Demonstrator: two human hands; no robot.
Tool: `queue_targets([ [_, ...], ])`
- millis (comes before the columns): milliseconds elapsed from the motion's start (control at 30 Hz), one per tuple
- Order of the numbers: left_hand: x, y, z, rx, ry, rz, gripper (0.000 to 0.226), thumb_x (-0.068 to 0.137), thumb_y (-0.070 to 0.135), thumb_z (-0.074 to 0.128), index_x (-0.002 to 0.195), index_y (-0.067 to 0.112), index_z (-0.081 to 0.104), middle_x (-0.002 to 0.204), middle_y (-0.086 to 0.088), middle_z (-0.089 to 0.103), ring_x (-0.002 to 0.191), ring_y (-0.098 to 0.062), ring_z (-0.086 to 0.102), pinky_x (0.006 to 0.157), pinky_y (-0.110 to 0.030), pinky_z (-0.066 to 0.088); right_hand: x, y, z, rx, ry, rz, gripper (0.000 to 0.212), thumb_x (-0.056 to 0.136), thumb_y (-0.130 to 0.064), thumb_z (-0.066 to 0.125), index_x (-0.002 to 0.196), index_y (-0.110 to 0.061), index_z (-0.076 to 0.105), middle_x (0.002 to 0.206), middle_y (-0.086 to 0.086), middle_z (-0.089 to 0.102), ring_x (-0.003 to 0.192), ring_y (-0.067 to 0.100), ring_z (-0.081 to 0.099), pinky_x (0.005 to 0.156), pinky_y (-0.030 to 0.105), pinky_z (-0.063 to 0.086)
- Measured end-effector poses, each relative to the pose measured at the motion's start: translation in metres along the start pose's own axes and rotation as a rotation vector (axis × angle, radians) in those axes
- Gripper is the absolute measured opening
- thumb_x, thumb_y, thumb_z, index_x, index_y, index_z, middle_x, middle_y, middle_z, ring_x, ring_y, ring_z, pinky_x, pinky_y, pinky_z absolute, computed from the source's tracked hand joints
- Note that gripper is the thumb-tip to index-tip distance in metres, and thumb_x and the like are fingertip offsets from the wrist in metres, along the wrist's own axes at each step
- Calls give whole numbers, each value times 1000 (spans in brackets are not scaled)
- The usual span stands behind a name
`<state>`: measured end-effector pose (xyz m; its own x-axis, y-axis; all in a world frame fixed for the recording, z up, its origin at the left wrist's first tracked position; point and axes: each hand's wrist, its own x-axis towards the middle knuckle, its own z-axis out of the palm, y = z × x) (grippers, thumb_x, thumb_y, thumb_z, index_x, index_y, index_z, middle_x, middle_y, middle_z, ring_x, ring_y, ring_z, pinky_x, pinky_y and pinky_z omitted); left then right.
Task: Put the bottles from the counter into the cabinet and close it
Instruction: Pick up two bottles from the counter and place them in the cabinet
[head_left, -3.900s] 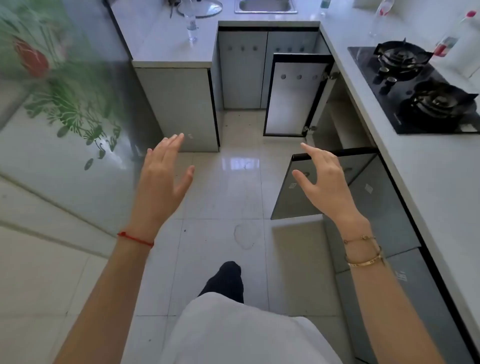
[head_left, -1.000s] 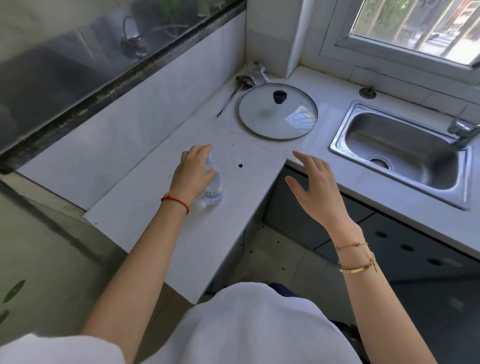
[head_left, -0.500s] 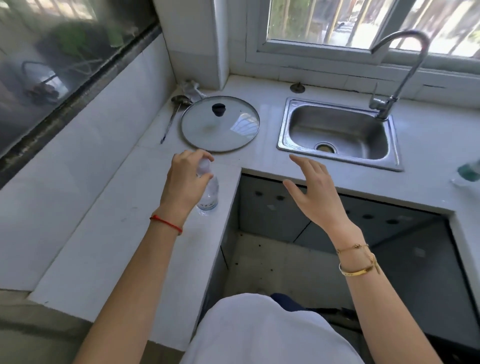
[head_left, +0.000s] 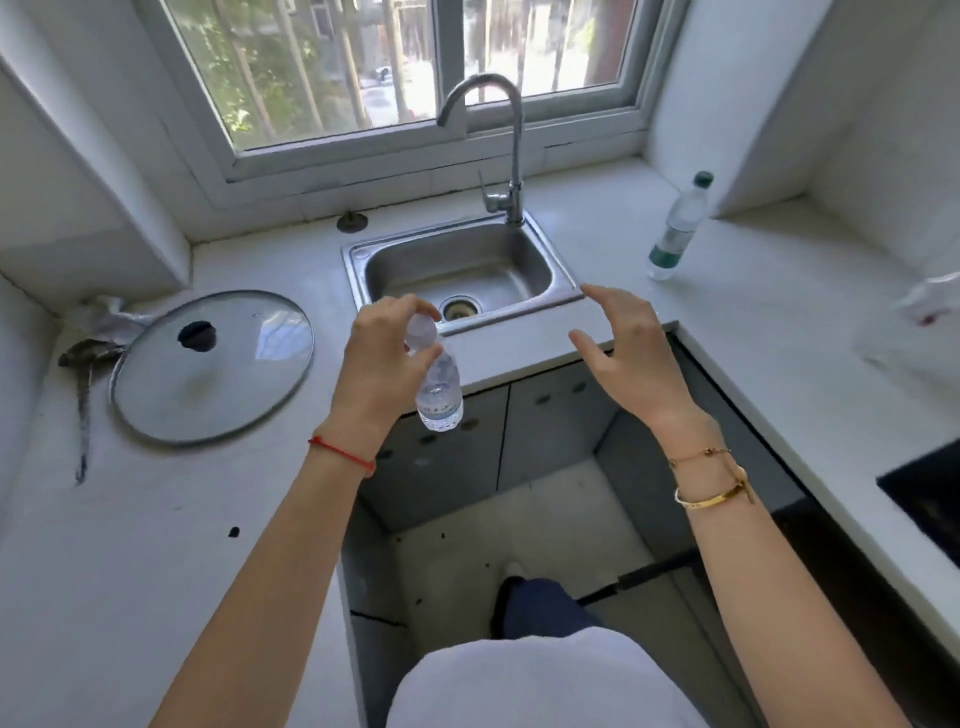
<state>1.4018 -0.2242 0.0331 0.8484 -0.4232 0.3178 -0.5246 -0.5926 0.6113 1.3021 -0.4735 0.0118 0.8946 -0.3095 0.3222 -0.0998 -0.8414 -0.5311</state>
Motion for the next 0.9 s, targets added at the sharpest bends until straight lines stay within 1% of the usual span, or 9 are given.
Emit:
queue_targets([
  [167,47,13,35,-75,-78,85,28,76,12,78,102,16,67,96,-4,63,89,-23,55,78,-40,54,34,51,-21,-93,89,119,51,93,-27,60,140,-13,46,138,9,53,127,29,46,109,44,39],
  [367,111,22,75,-108,-160,138,27,75,10,76,100,18,67,99,-4,64,92,-25,55,78,-42,53,99,106,-35,-144,153,232,49,93,-25,59,138,-11,47,138,11,51,125,32,45,106,43,39],
  [467,147,27,93,-93,-190,156,28,75,8,76,100,18,66,100,-2,64,91,-24,55,78,-39,52,140,136,-39,-155,142,278,49,93,-23,59,139,-10,45,140,12,48,128,32,43,107,43,37],
  [600,195,34,118,-71,-225,172,29,76,6,76,100,18,66,99,-2,64,86,-22,53,75,-33,48,200,181,-43,-177,117,330,52,94,-24,57,141,-11,42,144,12,44,131,33,40,110,45,36],
  [700,229,37,137,-59,-243,162,29,75,5,76,98,19,66,98,0,63,84,-19,50,74,-28,44,245,215,-42,-174,109,367,52,93,-23,57,141,-11,42,143,11,43,129,33,40,109,45,36],
  [767,249,40,149,-61,-261,144,28,75,5,75,97,19,66,97,1,62,84,-18,49,74,-28,44,271,239,-39,-185,100,381,50,92,-23,57,139,-12,43,140,11,43,127,35,41,106,45,38],
  [900,283,46,169,-50,-289,118,26,75,5,75,96,18,67,94,-2,63,84,-18,49,72,-23,38,311,277,-28,-213,71,438,53,92,-23,57,142,-11,41,142,12,41,128,35,39,105,43,38],
])
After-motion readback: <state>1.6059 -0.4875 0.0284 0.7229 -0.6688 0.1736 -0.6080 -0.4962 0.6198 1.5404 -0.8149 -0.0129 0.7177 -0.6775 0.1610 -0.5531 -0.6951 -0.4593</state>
